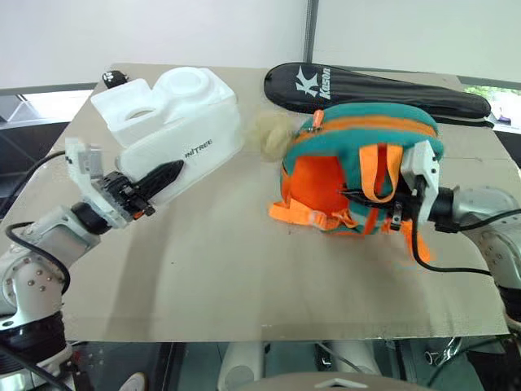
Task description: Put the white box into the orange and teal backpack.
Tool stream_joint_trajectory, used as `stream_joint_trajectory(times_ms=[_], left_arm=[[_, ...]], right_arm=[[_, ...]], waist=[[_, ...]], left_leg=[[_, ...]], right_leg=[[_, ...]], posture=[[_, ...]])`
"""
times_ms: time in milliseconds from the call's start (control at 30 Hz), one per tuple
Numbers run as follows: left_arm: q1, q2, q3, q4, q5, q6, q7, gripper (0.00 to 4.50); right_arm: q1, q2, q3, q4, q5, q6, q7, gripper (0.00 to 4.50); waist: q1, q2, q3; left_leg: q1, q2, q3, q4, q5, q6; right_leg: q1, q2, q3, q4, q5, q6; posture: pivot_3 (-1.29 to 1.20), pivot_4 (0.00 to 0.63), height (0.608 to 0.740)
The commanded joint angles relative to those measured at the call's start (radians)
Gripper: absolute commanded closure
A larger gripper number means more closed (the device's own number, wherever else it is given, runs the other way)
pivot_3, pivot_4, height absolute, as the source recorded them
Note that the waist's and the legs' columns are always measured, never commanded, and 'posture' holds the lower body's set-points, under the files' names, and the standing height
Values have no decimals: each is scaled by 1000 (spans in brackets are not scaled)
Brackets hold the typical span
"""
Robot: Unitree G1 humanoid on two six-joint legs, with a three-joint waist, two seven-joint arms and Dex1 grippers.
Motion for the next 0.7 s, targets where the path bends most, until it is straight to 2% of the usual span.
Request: stream_joint_trajectory(times_ms=[33,133,233,467,700], left_arm=[[-51,8,-50,-39,31,-43,-24,3485],[-64,26,-112,-52,62,-67,-93,3485],[-72,27,-132,-67,33,-58,-156,3485],[-88,69,-98,-64,-41,-32,-284,3485],[-134,141,-65,-57,-78,-16,-360,3485]], right_arm=[[54,-61,-72,-31,28,-25,69,4500],[69,-61,-75,-14,-6,-52,36,4500],[34,-37,-67,-17,-4,-39,-18,4500],[-18,-4,-52,-7,-8,33,-112,4500],[-71,23,-78,-7,52,120,-168,4500]], waist=[[-1,0,0],[-2,0,0],[-9,-1,0],[-11,-1,1],[-11,-2,1]], left_leg=[[0,0,0,1,0,0],[0,0,-1,1,0,0],[0,0,-1,1,0,0],[0,1,-1,1,0,0],[-1,1,-2,2,0,0]], right_leg=[[0,0,0,1,0,0],[0,1,0,1,0,1],[0,2,0,1,2,4],[0,2,0,2,2,4],[0,2,0,3,2,4]], posture=[[0,150,740],[0,150,740],[0,150,740],[0,150,740],[0,150,740]])
